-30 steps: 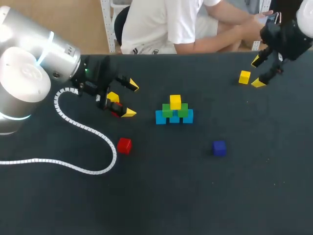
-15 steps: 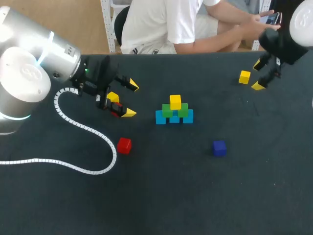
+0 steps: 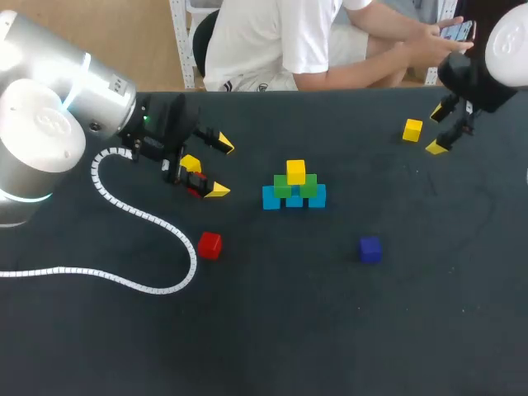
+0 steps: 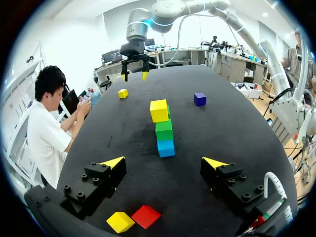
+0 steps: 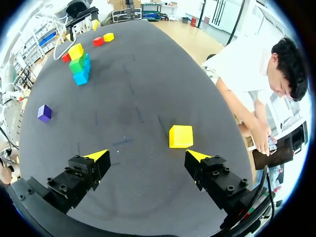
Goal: Place the blue cubes, place green cubes on the blue cubes, place the yellow cubes on the green cubes, then place the red cubes on the yellow cubes, and place purple cube on the red cubes.
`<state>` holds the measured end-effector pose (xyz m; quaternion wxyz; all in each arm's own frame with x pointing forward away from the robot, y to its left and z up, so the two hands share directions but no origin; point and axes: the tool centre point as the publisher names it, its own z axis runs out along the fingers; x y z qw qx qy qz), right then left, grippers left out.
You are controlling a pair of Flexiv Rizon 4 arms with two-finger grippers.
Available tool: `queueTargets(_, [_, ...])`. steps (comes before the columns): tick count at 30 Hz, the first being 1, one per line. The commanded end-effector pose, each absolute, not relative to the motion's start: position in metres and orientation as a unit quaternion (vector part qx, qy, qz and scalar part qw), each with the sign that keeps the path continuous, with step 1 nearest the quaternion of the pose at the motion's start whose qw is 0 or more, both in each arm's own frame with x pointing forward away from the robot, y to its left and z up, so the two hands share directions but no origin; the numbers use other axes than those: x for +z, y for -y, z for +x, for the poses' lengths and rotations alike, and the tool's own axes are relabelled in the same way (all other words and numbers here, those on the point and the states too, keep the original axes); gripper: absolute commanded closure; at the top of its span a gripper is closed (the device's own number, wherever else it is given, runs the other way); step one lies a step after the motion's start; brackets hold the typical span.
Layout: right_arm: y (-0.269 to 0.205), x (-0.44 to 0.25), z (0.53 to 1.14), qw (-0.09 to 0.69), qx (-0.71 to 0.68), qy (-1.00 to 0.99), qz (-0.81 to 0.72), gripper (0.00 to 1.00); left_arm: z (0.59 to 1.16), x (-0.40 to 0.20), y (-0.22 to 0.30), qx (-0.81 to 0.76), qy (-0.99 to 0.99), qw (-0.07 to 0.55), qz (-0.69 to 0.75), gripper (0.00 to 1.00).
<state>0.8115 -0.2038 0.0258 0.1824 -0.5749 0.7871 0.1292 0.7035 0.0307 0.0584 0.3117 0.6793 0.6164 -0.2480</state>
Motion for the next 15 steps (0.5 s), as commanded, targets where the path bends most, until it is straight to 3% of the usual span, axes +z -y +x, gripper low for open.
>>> queueTargets(1, [0.198,0.02,0.824,0.175,0.134,-0.789,-0.574,0.0,0.705,0.058,-0.03,-0.248,-0.617,0.309,0.68,0.0])
queueTargets(15, [0.184,0.018,0.838,0.147,0.129,-0.806,-0.558,0.0,0.705,0.058,-0.03,-0.248,-0.617,0.309,0.68,0.0])
